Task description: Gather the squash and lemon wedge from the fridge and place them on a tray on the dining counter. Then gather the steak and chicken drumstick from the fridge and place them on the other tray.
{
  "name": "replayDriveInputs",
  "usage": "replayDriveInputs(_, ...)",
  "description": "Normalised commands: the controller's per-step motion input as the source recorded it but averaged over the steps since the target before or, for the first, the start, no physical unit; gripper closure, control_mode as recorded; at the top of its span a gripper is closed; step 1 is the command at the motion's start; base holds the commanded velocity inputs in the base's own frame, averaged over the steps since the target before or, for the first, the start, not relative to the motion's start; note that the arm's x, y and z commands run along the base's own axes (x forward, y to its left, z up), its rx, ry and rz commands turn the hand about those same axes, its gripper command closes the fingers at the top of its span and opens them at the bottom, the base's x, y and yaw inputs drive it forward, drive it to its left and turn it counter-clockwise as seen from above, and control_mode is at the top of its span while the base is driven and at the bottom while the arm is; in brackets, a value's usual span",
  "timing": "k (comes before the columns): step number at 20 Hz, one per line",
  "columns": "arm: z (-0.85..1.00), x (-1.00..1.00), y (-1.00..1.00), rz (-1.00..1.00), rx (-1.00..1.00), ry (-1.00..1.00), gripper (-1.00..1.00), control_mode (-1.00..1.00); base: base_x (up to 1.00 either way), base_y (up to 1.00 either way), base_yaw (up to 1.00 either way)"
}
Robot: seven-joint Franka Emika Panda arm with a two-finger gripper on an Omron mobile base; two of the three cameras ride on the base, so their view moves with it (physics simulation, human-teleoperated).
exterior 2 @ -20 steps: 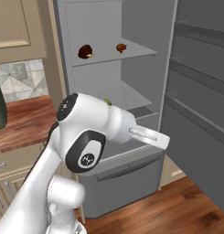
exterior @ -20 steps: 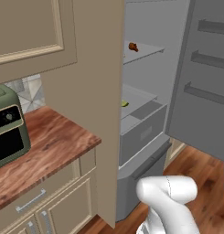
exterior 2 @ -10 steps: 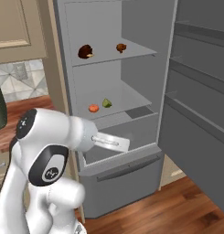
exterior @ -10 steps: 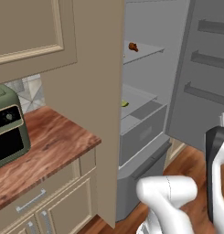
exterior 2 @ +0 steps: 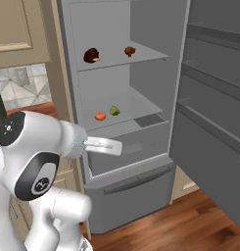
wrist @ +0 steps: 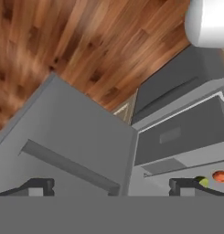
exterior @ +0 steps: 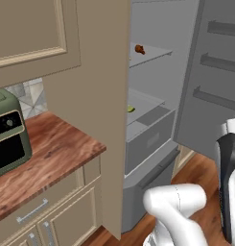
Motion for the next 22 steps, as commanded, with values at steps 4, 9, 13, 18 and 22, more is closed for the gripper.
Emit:
replayDriveInputs(4, -0.04, 0.0, 0.48, 0.13, 0.0, 0.0, -1.0, -1.0, 0.0, 0.0, 0.0)
replayDriveInputs(9, -0.02, 0.0, 0.29, 0.09, 0.0, 0.0, -1.0, -1.0, 0.0, 0.0, 0.0)
replayDriveInputs(13, 0.0, -0.06, 0.08, -0.02, 0.02, -0.02, -1.0, -1.0, 0.0, 0.0, 0.0)
replayDriveInputs(18, 0.0, -0.39, 0.21, -0.22, 0.09, -0.16, -1.0, -1.0, 0.0, 0.0, 0.0)
replayDriveInputs(22, 0.12, -0.3, 0.47, -0.23, 0.2, -0.21, -1.0, -1.0, 0.0, 0.0, 0.0)
